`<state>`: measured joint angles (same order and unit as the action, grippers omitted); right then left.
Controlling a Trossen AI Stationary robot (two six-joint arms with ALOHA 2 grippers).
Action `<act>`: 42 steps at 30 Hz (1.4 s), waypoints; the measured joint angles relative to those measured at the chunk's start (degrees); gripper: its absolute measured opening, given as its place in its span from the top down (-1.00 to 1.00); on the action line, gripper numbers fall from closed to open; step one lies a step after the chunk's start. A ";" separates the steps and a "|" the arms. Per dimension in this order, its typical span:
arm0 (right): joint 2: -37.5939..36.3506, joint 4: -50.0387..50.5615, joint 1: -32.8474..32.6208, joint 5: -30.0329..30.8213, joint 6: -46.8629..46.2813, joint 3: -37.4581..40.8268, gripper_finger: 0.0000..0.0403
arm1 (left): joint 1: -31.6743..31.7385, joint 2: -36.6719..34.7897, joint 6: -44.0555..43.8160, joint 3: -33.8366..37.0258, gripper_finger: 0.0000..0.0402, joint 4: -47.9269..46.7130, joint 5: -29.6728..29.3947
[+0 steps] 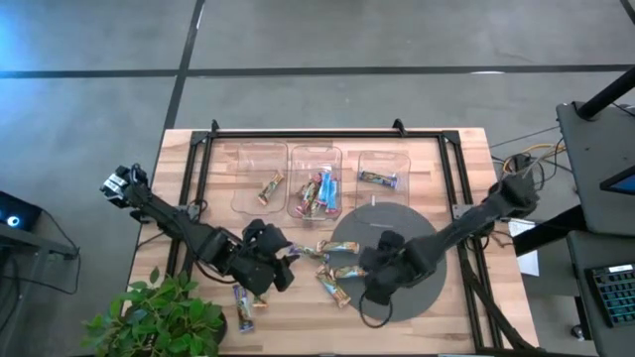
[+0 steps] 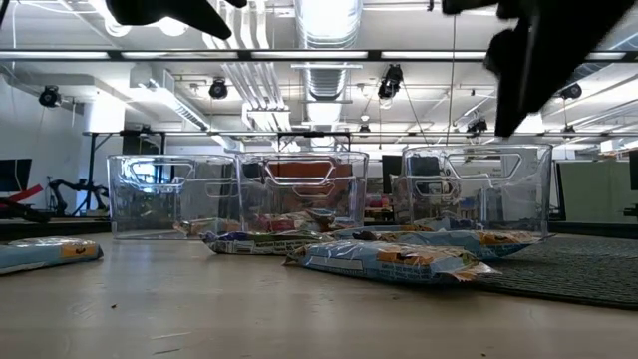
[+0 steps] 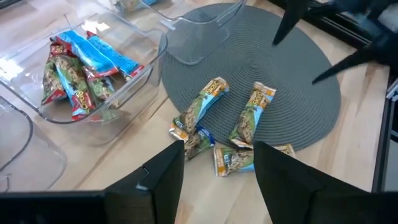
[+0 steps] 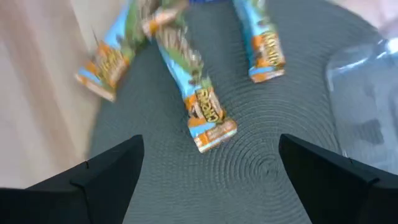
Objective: Pick and place Granola Bars by type
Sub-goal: Put the yellow granola bar into the left transparent bin
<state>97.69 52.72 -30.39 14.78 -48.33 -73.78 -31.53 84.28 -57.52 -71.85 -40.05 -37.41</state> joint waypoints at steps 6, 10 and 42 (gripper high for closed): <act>7.51 -4.74 0.31 -6.39 12.51 -1.62 -0.81 | -0.20 -0.01 -1.37 0.01 0.13 -0.74 0.89; 10.56 -5.90 1.04 -7.35 17.31 -2.79 -0.81 | -0.22 -0.07 -3.10 0.02 0.13 -1.46 1.86; 17.25 -12.95 11.13 -14.55 28.57 -1.38 -0.14 | 0.84 -0.18 -5.39 1.09 0.13 -6.56 1.26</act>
<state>114.94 39.77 -19.27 0.23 -19.76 -75.16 -30.69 84.09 -62.91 -70.76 -46.62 -36.15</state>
